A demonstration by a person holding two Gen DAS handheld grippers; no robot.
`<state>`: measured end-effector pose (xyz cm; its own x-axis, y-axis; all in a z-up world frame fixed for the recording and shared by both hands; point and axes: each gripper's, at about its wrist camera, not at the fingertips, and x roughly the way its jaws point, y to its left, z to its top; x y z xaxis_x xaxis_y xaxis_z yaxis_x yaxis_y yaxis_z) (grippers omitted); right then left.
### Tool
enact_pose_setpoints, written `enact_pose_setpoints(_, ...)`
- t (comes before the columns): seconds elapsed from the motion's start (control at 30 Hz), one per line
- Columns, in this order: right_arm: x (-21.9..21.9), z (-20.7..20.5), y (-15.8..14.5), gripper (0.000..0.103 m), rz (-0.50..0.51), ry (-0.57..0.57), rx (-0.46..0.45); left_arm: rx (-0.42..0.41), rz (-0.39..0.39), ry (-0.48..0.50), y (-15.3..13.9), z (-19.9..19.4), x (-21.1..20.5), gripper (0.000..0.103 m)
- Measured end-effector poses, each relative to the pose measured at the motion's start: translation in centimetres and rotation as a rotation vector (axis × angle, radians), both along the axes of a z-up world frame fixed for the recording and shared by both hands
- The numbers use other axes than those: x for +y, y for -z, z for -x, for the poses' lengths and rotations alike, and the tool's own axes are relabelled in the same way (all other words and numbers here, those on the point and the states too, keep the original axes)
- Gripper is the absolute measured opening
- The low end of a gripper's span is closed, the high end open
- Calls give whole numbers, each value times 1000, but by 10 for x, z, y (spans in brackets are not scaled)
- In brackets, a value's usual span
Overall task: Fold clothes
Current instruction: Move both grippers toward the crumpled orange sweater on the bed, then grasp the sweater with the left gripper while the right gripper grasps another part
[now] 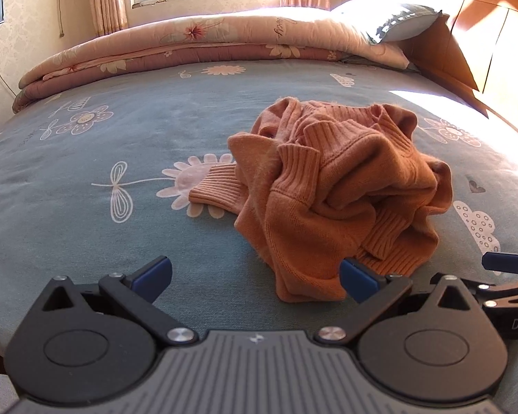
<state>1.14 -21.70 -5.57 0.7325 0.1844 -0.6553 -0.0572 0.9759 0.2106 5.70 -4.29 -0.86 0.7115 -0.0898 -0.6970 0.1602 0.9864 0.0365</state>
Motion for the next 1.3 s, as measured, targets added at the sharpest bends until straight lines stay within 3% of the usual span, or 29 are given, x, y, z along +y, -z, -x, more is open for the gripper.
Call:
enact_pose_setpoints(0.33,3,-11,7,100,24,-24,12,6,41,30,15,-18,11,102)
enact_pose_setpoints(0.53,12,-22,-2,95,115,-74,18,-18,29,45,15,-23,18,100)
enact_pose_setpoints(0.57,13,-23,-3,93,128,-78,17,-23,36,43,13,-25,20,98)
enact_pose_setpoints(0.67,12,-27,-7,90,148,-77,13,-14,66,38,9,-28,23,79)
enact_pose_setpoints(0.73,11,-27,-9,89,160,-72,8,-2,94,23,7,-30,27,78)
enact_pose_setpoints(0.77,11,-27,-10,87,165,-70,5,1,100,24,7,-30,27,71)
enact_pose_setpoints(0.97,11,-23,-13,85,176,-83,1,8,123,43,7,-28,28,71)
enact_pose_setpoints(1.13,11,-24,-20,74,173,-117,-10,-5,142,59,4,-26,28,71)
enact_pose_setpoints(1.27,13,-26,-28,59,192,-139,-28,0,147,64,5,-29,30,70)
enact_pose_setpoints(1.3,13,-26,-29,55,194,-144,-33,1,142,68,5,-29,30,64)
